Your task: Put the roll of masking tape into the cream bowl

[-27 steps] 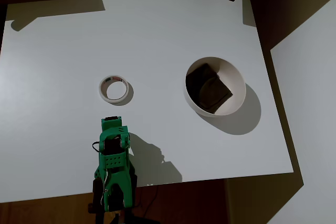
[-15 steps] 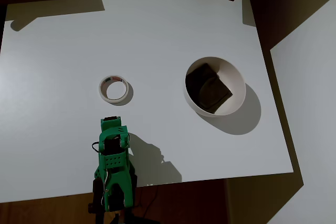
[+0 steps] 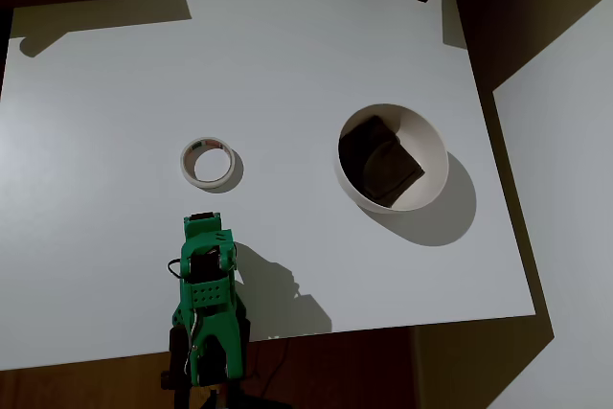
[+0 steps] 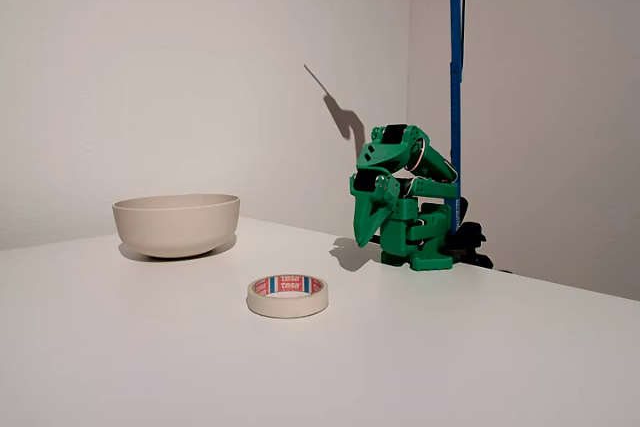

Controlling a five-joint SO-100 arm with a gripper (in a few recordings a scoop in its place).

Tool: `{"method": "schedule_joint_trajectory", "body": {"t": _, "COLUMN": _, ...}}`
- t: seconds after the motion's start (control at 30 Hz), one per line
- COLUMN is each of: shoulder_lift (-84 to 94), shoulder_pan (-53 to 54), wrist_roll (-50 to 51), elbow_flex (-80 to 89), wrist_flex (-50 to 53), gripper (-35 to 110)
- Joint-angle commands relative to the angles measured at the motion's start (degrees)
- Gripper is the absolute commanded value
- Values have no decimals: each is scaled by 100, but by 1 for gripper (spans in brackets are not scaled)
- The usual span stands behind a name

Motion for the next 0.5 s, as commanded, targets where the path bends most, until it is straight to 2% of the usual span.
{"method": "schedule_joint_trajectory", "body": {"t": 0.0, "shoulder_lift": -316, "shoulder_pan": 202, "wrist_roll": 97, "elbow_flex": -325, "wrist_flex": -264, "gripper": -8}}
{"method": "schedule_joint_trajectory", "body": {"t": 0.2, "shoulder_lift": -2751, "shoulder_pan": 299, "wrist_roll": 343, "elbow_flex": -1731, "wrist_flex": -905, "gripper": -8}}
{"method": "schedule_joint_trajectory", "body": {"t": 0.47, "shoulder_lift": -5089, "shoulder_pan": 325, "wrist_roll": 492, "elbow_flex": -4025, "wrist_flex": -562, "gripper": -8}}
